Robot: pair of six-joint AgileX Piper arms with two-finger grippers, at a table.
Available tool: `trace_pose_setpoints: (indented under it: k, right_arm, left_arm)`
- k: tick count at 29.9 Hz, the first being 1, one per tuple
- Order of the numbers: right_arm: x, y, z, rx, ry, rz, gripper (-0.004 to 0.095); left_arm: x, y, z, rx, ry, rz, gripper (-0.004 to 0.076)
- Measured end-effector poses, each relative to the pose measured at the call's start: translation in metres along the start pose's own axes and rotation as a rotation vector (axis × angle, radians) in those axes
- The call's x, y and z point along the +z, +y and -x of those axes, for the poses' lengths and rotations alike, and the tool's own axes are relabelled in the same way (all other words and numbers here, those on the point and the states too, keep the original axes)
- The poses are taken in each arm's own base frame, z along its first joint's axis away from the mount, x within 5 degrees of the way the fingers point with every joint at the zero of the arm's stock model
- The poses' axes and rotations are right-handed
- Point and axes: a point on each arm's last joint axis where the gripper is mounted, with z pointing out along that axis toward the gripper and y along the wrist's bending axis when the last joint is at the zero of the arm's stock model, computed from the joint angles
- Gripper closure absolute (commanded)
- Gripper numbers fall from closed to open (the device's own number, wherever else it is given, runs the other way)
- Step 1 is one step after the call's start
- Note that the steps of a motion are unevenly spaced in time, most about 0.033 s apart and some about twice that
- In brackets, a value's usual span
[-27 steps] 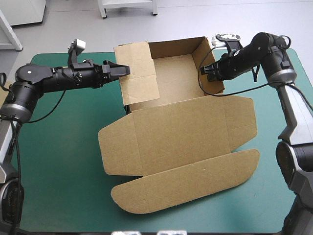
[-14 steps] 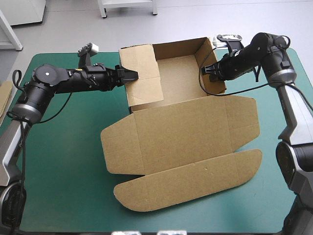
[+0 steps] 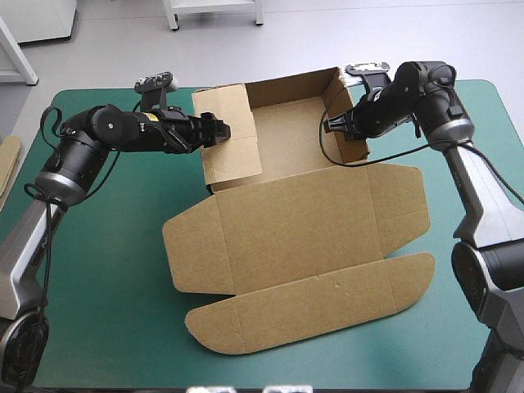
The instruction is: Fold the box
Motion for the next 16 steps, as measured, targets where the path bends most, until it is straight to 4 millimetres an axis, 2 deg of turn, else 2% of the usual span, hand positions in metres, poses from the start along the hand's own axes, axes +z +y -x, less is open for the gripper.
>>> trace_pose_setpoints:
  k: [5,16]
  right_arm:
    - [0.002,0.01,0.0,-0.005,-0.004,-0.001,0.0907]
    - [0.002,0.011,0.0,-0.01,-0.005,-0.01,0.0907]
  left_arm:
    - [0.001,0.002,0.0,-0.018,0.014,0.063,0.0212]
    - [0.027,0.009,-0.01,-0.042,0.126,0.134,0.0246]
